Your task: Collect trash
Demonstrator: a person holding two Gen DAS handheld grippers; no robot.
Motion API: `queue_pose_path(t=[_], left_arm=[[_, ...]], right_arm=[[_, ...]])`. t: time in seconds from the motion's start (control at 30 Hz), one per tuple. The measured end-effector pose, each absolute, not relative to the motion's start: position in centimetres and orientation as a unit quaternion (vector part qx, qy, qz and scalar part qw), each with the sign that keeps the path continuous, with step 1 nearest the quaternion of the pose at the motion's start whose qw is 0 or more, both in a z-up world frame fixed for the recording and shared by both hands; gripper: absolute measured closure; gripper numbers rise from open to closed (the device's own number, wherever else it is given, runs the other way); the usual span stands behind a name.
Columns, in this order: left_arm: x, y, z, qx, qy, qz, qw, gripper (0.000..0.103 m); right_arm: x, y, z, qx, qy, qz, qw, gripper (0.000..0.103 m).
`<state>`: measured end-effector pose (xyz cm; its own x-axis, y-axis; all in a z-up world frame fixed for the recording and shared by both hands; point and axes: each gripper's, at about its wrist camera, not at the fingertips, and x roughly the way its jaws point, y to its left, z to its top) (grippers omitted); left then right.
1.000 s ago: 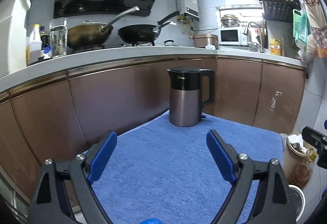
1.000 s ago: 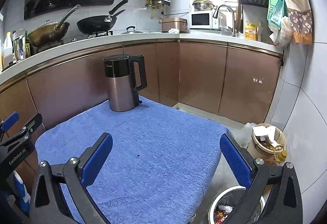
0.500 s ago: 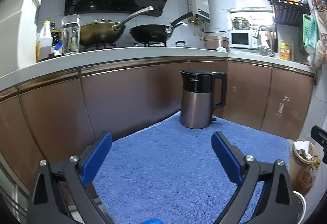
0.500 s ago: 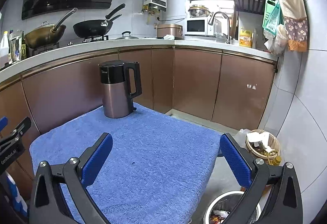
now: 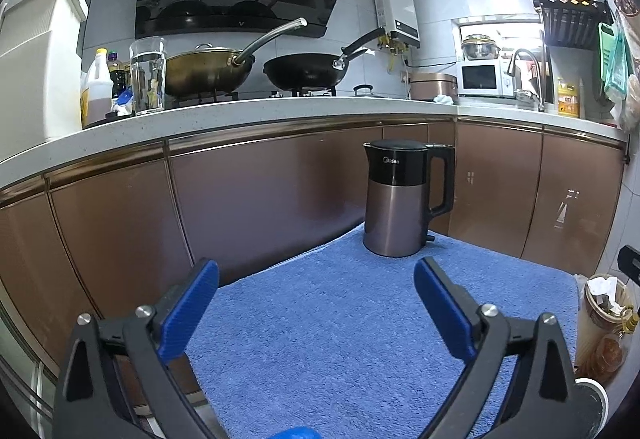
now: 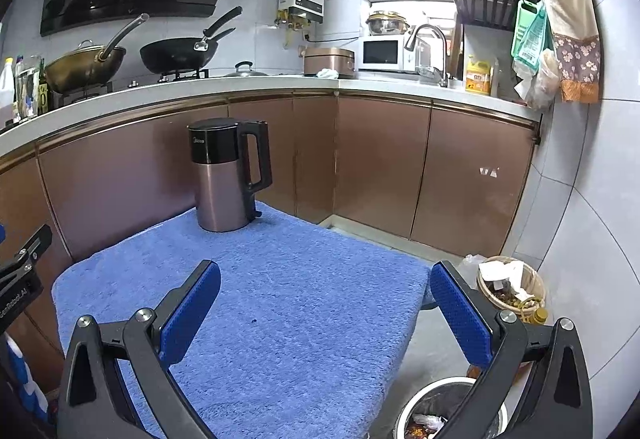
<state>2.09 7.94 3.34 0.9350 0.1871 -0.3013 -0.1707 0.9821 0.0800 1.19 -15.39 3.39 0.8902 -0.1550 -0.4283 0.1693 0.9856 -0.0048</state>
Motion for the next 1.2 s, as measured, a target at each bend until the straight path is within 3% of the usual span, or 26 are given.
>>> queue_pose_path(t=[1.2], left_arm=[[2.1,7.0,3.5,0.014,0.168,0.075,0.983,0.004]], right_arm=[[0.3,-16.1,4.4,0.011,0.173,-0.099,0.98,0.0]])
